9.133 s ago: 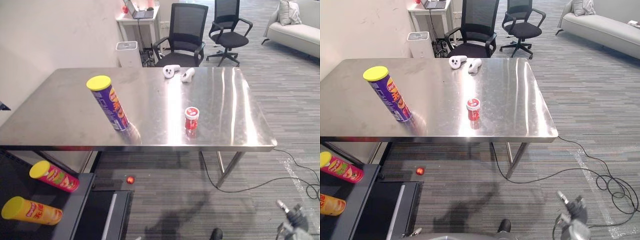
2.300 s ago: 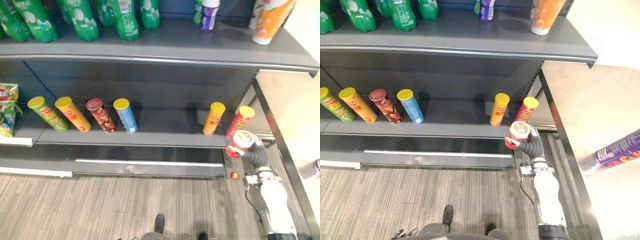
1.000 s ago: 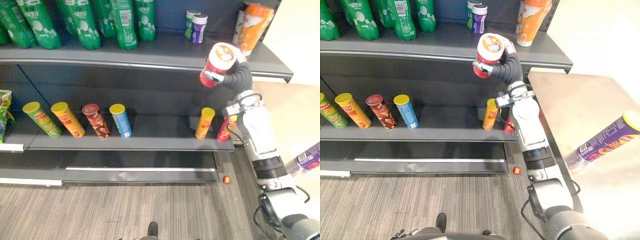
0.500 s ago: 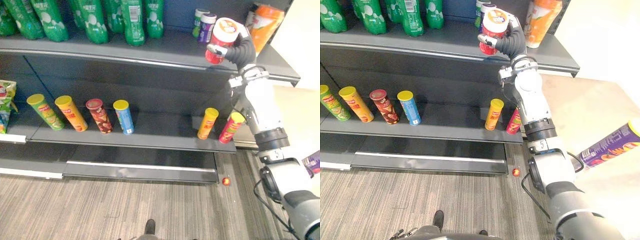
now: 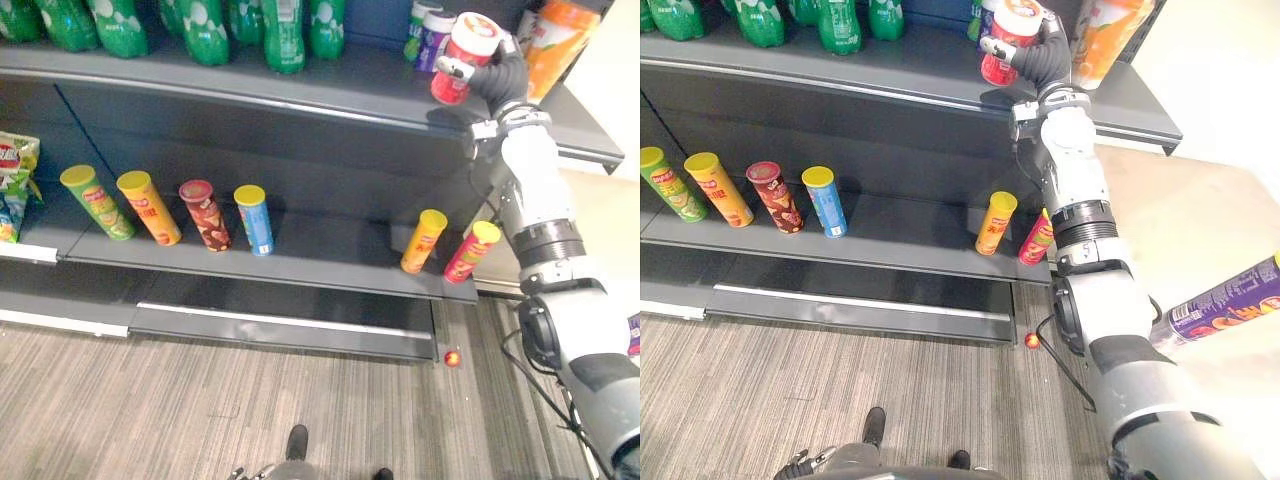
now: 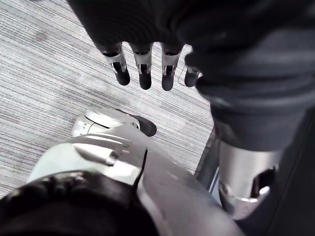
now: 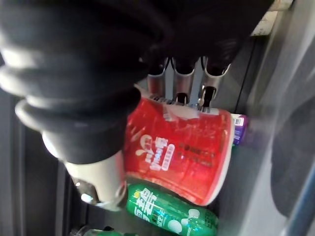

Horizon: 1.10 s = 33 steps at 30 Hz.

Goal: Put the gum and the chips on the shelf.

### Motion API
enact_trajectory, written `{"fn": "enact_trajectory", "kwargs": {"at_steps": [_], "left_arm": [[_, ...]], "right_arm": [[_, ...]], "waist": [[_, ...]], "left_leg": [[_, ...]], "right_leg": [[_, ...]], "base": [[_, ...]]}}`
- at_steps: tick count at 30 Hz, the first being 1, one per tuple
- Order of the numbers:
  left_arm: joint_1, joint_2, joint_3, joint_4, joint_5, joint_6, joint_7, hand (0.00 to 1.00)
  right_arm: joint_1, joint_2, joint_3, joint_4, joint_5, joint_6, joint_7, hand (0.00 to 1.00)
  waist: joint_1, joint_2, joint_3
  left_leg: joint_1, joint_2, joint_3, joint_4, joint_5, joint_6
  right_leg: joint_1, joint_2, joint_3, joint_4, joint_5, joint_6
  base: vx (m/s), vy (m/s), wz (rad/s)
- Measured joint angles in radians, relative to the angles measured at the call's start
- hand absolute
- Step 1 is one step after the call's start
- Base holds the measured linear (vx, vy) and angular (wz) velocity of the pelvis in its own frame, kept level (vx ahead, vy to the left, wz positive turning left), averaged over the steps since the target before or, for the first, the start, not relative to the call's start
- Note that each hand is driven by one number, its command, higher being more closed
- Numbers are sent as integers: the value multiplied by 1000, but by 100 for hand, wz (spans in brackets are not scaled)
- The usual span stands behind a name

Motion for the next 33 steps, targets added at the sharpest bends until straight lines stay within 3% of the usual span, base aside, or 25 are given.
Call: {"fn": "enact_trajectory", "kwargs": {"at_steps": [10, 18, 19, 33], "left_arm": [[-22, 6, -30, -11, 0, -7, 13, 0], [-26, 7, -31, -11, 0, -14, 15, 0], [-27, 7, -31, -11, 0, -14, 15, 0], [-33, 10, -39, -10, 0, -15, 16, 0]], "right_arm": [[-68, 8, -42, 100, -3, 8, -1, 100], [-88, 8, -57, 143, -13, 8, 0, 100], [-91, 8, -57, 143, -14, 8, 0, 0], [-106, 8, -66, 176, -53, -11, 2, 0]], "waist": [[25, -5, 30], [26, -5, 47], [26, -5, 49], [27, -8, 54]], "left_leg": [[-3, -2, -4, 0, 6, 3], [-3, -2, -9, 0, 5, 2], [-3, -2, -9, 0, 5, 2], [-3, -3, -7, 0, 6, 3]], "right_leg": [[0, -1, -4, -1, 0, 0], [2, 0, -8, 1, 0, 0], [2, 0, -8, 1, 0, 0], [2, -1, -7, 1, 0, 0]], "base": [[26, -7, 2], [0, 0, 0], [0, 0, 0], [0, 0, 0]]}}
